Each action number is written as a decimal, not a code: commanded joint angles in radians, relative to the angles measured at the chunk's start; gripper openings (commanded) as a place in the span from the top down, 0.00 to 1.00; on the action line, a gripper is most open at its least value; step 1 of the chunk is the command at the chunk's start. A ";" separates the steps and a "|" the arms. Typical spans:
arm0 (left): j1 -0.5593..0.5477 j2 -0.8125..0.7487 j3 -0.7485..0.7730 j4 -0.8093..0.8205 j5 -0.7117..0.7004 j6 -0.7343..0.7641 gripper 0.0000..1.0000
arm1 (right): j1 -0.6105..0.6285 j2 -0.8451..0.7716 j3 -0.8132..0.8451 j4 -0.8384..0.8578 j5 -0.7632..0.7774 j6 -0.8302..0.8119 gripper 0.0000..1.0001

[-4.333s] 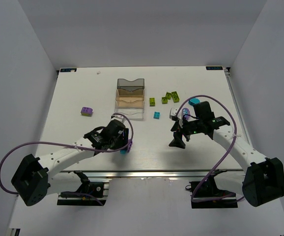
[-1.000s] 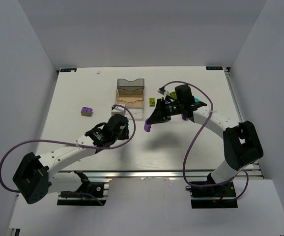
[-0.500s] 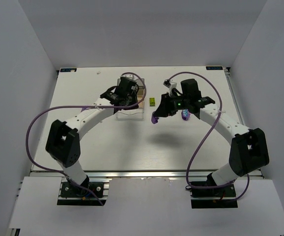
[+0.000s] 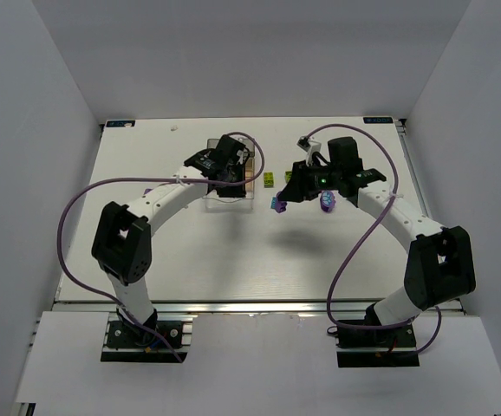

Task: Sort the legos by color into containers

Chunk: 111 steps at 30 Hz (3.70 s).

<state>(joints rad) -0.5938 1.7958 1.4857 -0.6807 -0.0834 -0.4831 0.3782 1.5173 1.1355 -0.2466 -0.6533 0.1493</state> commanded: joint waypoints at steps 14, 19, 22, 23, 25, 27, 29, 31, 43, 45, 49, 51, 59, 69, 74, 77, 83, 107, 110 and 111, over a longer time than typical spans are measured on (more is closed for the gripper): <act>0.025 0.131 0.111 -0.028 0.056 0.083 0.87 | -0.021 -0.026 -0.016 0.012 -0.019 -0.017 1.00; 0.031 0.143 0.145 -0.031 0.050 0.087 0.83 | -0.022 -0.026 -0.026 0.010 -0.023 -0.019 1.00; 0.034 0.157 0.160 -0.039 0.050 0.097 0.82 | -0.022 -0.026 -0.031 0.012 -0.026 -0.017 1.00; 0.035 0.169 0.165 -0.040 0.050 0.098 0.81 | -0.024 -0.023 -0.031 0.013 -0.028 -0.017 1.00; 0.037 0.180 0.173 -0.045 0.050 0.104 0.80 | -0.024 -0.023 -0.031 0.013 -0.026 -0.017 1.00; 0.040 0.192 0.188 -0.046 0.050 0.106 0.76 | -0.025 -0.022 -0.033 0.013 -0.029 -0.019 1.00; 0.042 0.201 0.196 -0.046 0.050 0.107 0.69 | -0.025 -0.022 -0.036 0.013 -0.029 -0.019 1.00; 0.042 0.204 0.196 -0.045 0.051 0.106 0.63 | -0.024 -0.023 -0.039 0.013 -0.031 -0.019 1.00; 0.043 0.182 0.222 -0.051 0.017 0.097 0.32 | -0.024 -0.008 -0.030 0.012 -0.031 -0.039 1.00; 0.043 0.149 0.231 -0.054 -0.009 0.087 0.39 | -0.024 0.004 -0.010 0.015 -0.029 -0.040 1.00; 0.052 0.009 0.112 -0.011 -0.064 0.029 0.80 | 0.005 0.095 0.088 0.023 -0.002 -0.059 1.00; 0.061 -0.115 0.032 0.030 -0.088 -0.011 0.86 | 0.024 0.133 0.166 0.041 0.033 -0.060 1.00; 0.083 -0.505 -0.399 0.075 -0.162 -0.170 0.39 | 0.116 0.357 0.424 0.136 0.184 -0.074 1.00; 0.091 -0.791 -0.617 0.012 -0.249 -0.360 0.31 | 0.169 0.549 0.553 0.334 0.375 -0.120 0.90; 0.094 -0.849 -0.633 -0.037 -0.288 -0.391 0.28 | 0.169 0.595 0.595 0.388 0.438 -0.146 0.81; 0.095 -0.857 -0.633 -0.054 -0.299 -0.408 0.27 | 0.169 0.632 0.625 0.392 0.467 -0.146 0.74; 0.114 -0.829 -0.581 -0.106 -0.332 -0.456 0.21 | 0.174 0.661 0.632 0.369 0.437 -0.208 0.36; 0.592 -0.049 -0.026 -0.347 -0.181 -0.722 0.08 | 0.120 0.078 0.138 0.207 0.000 -0.479 0.74; 0.592 0.150 0.170 -0.330 -0.158 -0.761 0.15 | 0.107 -0.035 -0.035 0.181 -0.032 -0.476 0.63; 0.592 0.193 0.203 -0.353 -0.167 -0.761 0.16 | 0.105 -0.042 -0.055 0.181 -0.035 -0.465 0.63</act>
<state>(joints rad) -0.0040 1.8671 1.5192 -1.0374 -0.2470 -1.2015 0.4946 1.5547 1.1656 -0.0494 -0.6392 -0.3229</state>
